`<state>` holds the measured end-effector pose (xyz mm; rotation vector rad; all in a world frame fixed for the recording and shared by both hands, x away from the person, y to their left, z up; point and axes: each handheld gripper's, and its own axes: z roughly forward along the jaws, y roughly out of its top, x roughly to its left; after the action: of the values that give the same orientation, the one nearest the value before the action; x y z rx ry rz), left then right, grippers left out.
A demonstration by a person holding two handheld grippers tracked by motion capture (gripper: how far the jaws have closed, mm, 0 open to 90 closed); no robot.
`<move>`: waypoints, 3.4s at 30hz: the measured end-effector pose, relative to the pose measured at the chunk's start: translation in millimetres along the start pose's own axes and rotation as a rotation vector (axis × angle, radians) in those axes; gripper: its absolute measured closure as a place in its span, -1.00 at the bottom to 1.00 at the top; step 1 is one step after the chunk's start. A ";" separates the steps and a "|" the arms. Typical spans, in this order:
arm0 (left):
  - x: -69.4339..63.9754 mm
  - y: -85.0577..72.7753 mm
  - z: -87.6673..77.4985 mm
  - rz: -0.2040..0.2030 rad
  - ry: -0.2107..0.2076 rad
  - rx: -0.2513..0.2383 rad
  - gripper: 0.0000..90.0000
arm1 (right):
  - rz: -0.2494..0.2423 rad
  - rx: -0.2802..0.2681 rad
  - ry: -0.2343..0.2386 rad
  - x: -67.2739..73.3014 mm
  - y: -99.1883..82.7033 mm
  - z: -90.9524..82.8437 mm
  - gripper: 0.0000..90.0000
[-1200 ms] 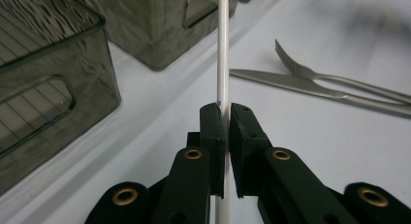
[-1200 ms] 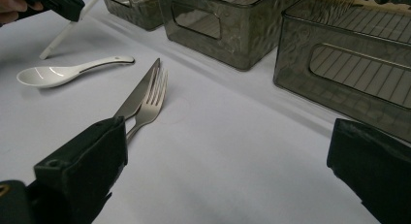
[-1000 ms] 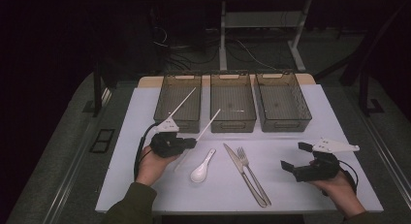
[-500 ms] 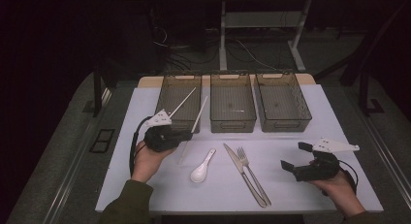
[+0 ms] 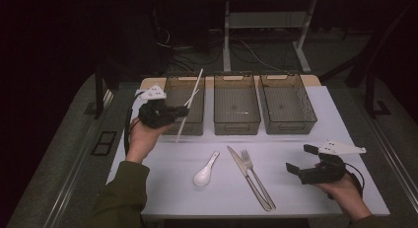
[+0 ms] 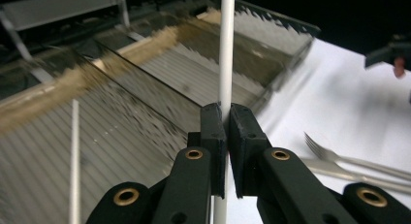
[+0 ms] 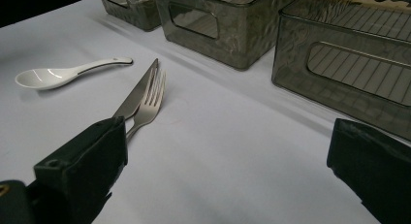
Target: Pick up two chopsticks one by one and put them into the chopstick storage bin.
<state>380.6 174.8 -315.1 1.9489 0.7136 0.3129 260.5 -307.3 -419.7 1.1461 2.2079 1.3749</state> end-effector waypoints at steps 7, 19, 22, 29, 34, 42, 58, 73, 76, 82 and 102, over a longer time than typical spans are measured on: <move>26.8 27.8 -1.0 0.003 0.046 -0.001 0.89 | -0.001 -0.005 -0.001 -1.1 -0.2 0.3 -0.98; 71.5 12.7 28.4 -0.072 0.099 0.056 0.88 | 0.002 -0.005 0.003 -2.1 -0.3 0.0 -0.98; 77.7 8.6 31.7 -0.084 0.121 0.066 0.88 | 0.004 -0.004 0.004 -1.9 -0.2 0.1 -0.98; 86.0 1.4 44.7 -0.098 0.134 0.086 0.88 | 0.001 -0.003 0.005 -1.4 -0.2 0.5 -0.98; 85.9 -6.7 60.1 -0.082 0.140 0.166 0.88 | 0.002 -0.005 0.005 -2.2 -0.3 0.0 -0.98; 91.5 -24.0 63.5 -0.100 0.154 0.229 0.88 | 0.001 -0.005 0.007 -2.1 -0.4 -0.1 -0.98; 94.6 -35.1 74.8 -0.130 0.191 0.288 0.84 | 0.004 -0.003 0.006 -2.4 -0.4 -0.3 -0.98; 86.4 -28.9 61.2 -0.155 0.166 0.192 0.50 | 0.002 -0.002 0.007 -2.2 -0.4 0.0 -0.98; 81.9 -26.2 56.9 -0.165 0.145 0.169 0.37 | 0.002 -0.001 0.007 -1.7 -0.4 0.5 -0.98; 67.0 -18.9 45.7 -0.148 0.089 0.136 0.16 | -0.002 -0.001 0.003 -1.9 -0.6 0.8 -0.98; -0.4 -19.8 20.6 -0.061 0.046 0.078 -0.24 | -0.004 0.001 0.000 -1.5 -0.3 0.5 -0.98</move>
<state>383.8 166.2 -342.1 1.9943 0.8244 0.2979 261.6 -308.2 -420.3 1.1414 2.2100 1.3727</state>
